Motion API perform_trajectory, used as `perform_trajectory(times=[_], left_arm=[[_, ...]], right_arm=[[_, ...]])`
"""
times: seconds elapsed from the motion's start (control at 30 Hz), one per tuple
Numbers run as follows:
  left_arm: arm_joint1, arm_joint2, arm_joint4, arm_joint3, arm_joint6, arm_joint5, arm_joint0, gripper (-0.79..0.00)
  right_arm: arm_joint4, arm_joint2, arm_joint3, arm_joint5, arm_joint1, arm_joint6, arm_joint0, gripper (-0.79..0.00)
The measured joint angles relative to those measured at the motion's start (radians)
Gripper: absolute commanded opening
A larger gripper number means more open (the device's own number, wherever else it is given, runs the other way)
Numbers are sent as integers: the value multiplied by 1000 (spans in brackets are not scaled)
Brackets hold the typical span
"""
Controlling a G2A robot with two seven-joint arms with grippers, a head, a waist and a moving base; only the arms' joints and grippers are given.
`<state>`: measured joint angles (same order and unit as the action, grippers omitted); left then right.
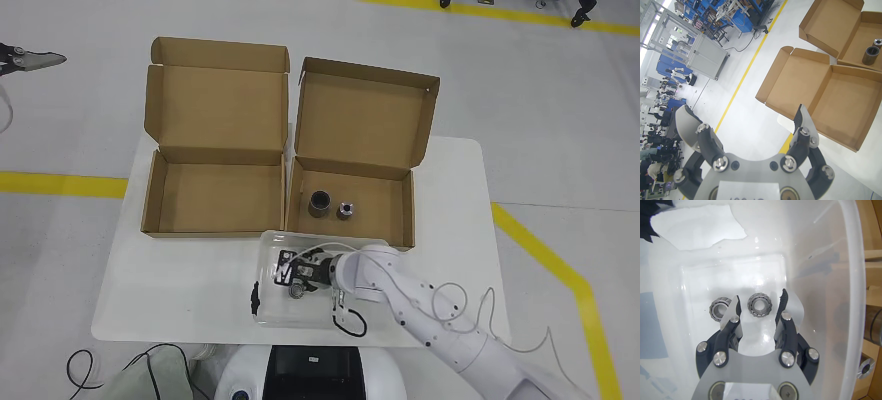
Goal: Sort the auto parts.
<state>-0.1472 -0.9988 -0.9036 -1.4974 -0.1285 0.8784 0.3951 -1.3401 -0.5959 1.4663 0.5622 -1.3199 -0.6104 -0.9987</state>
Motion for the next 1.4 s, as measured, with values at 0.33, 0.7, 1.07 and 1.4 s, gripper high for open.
perform_trajectory(times=[0.33,0.7,1.07,1.4], left_arm=[[0,0,0,0,0,0,0,0],[0,0,0,0,0,0,0,0],[0,0,0,0,0,0,0,0],[0,0,0,0,0,0,0,0]], right_arm=[[-5,-2,-10,-9,-7,-25,0,-536],[-37,-1,0,-24,-13,-40,1,-785],[-25,-69,53,23,8,132,-50,-785],[-16,-159,115,129,40,412,-107,-785]])
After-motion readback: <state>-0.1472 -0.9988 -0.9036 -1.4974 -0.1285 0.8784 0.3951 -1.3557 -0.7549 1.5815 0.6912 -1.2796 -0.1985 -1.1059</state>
